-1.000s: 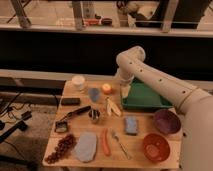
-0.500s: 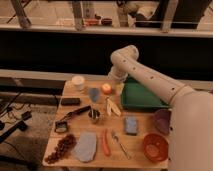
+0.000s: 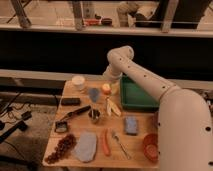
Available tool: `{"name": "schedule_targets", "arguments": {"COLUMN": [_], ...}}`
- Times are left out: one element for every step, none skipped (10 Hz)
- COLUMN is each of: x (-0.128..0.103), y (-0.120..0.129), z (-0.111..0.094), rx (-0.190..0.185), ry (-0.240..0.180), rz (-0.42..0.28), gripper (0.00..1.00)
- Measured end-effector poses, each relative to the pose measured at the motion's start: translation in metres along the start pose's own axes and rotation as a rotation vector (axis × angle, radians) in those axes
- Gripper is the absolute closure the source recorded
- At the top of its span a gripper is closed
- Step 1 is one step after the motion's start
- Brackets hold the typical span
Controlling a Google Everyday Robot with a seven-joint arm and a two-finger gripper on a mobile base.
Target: Place apple in red bowl
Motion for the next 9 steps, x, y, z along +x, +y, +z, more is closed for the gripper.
{"name": "schedule_targets", "arguments": {"x": [-0.004,-0.006,-0.007,-0.006,-0.003,0.001,0.002,0.005,0.007], "y": [-0.003,-0.007,-0.012,-0.015,-0.021,-0.027,-0.031,-0.033,-0.034], "z": [0.004,0.009,0.012,0.015,0.019,0.024,0.027,0.033,0.036], "rx": [0.0,0.004,0.01,0.015,0.022,0.027,0.029,0.03,0.03], "ry": [-0.011,-0.023,-0.03,-0.034,-0.038,-0.04,-0.043,-0.047,-0.047], "rz": [-0.006,-0.011,-0.015,-0.018,-0.018,-0.017,-0.016,-0.011,-0.009], "gripper": [0.2,0.2,0.2,0.2,0.2,0.2,0.2,0.2,0.2]}}
